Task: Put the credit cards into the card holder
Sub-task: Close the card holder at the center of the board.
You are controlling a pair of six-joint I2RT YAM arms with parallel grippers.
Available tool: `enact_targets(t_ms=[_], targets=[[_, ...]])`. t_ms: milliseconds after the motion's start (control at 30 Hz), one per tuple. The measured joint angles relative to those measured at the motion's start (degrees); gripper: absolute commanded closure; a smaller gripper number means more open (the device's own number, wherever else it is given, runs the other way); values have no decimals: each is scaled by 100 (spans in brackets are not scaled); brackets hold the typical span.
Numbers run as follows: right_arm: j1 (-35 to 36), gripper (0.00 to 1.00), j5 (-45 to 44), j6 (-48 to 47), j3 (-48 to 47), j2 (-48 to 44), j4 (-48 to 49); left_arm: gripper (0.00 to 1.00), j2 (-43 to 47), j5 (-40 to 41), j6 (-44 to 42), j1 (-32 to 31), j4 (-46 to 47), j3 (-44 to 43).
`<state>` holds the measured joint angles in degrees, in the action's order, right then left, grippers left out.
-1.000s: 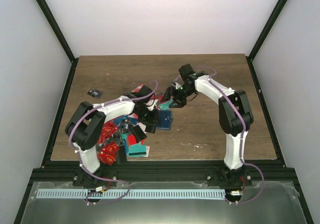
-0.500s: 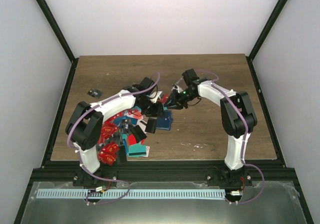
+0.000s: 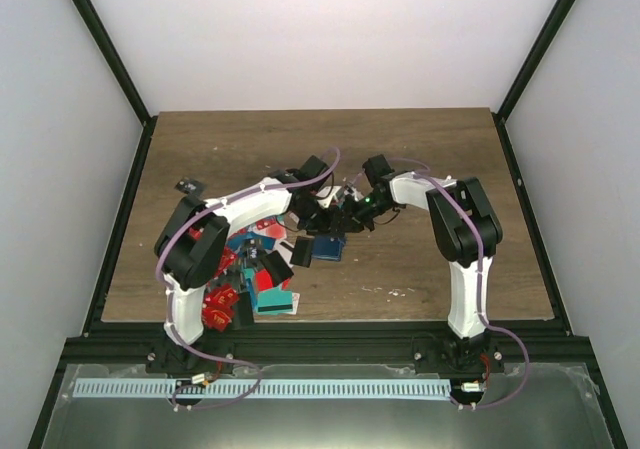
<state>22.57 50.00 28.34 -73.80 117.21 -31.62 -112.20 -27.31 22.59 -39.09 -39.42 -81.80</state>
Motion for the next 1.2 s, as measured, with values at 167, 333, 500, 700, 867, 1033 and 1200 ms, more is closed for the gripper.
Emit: enact_targets(t_ms=[167, 333, 500, 700, 867, 1033, 1200], targets=[[0, 90, 17, -68, 59, 9, 79, 69, -232, 160, 31, -63, -76, -238], [0, 91, 13, -136, 79, 9, 94, 75, -337, 459, 52, -160, -258, -404], [0, 92, 11, -192, 120, 11, 133, 79, -385, 778, 111, -184, -328, -426], [-26, 93, 70, -219, 195, 11, 225, 80, -459, 907, 127, -184, -339, -426], [-28, 94, 76, -245, 205, 11, 234, 85, -514, 876, 144, -184, -326, -426], [-35, 95, 85, -289, 229, 11, 260, 96, -522, 813, 201, -184, -278, -424], [-39, 96, 81, -326, 232, 11, 258, 96, -522, 837, 229, -184, -245, -400]])
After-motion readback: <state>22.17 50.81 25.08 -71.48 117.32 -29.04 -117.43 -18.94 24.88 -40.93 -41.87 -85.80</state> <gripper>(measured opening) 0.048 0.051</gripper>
